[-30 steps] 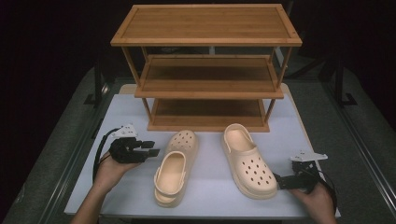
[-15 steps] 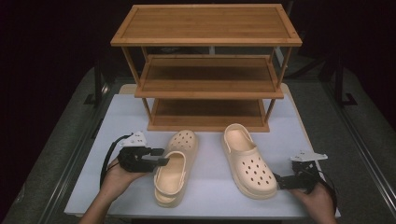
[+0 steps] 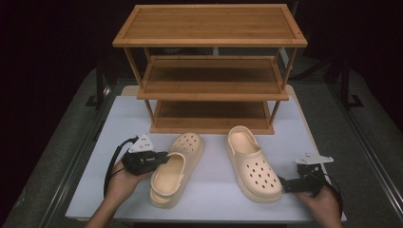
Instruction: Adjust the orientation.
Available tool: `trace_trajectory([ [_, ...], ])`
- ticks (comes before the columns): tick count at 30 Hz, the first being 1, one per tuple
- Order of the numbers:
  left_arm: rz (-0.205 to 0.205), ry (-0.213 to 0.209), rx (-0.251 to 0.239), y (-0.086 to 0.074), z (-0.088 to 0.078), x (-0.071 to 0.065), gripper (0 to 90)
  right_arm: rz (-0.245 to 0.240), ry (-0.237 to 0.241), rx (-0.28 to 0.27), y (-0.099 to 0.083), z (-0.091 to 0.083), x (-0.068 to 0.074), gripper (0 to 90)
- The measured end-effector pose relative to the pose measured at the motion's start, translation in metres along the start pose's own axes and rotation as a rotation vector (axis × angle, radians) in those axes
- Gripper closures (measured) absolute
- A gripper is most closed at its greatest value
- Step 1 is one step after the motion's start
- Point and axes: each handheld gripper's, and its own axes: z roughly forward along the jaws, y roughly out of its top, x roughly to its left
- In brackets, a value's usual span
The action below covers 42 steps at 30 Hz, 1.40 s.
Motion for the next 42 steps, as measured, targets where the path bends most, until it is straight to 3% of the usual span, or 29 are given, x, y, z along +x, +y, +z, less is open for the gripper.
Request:
trace_trajectory([
  [14, 0.004, 0.07, -0.042, 0.011, 0.005, 0.015, 83.6, -0.001, 0.0, -0.002, 0.0, 0.0, 0.0, 0.1],
  [21, 0.044, 0.102, -0.034, 0.019, 0.016, 0.019, 83.5, -0.001, 0.0, -0.002, 0.0, 0.0, 0.0, 0.1],
  [34, 0.052, 0.057, -0.008, 0.009, 0.013, 0.02, 83.1, -0.001, 0.0, -0.002, 0.0, 0.0, 0.0, 0.1],
  [36, 0.037, 0.033, -0.013, 0.008, 0.014, 0.021, 81.7, -0.001, 0.0, -0.002, 0.0, 0.0, 0.0, 0.1],
  [39, 0.017, 0.011, -0.021, 0.007, 0.014, 0.021, 77.3, -0.001, 0.0, -0.001, 0.0, 0.0, 0.0, 0.1],
  [42, -0.01, -0.005, -0.039, 0.006, 0.013, 0.023, 64.7, -0.001, 0.0, -0.002, 0.0, 0.0, 0.0, 0.1],
])
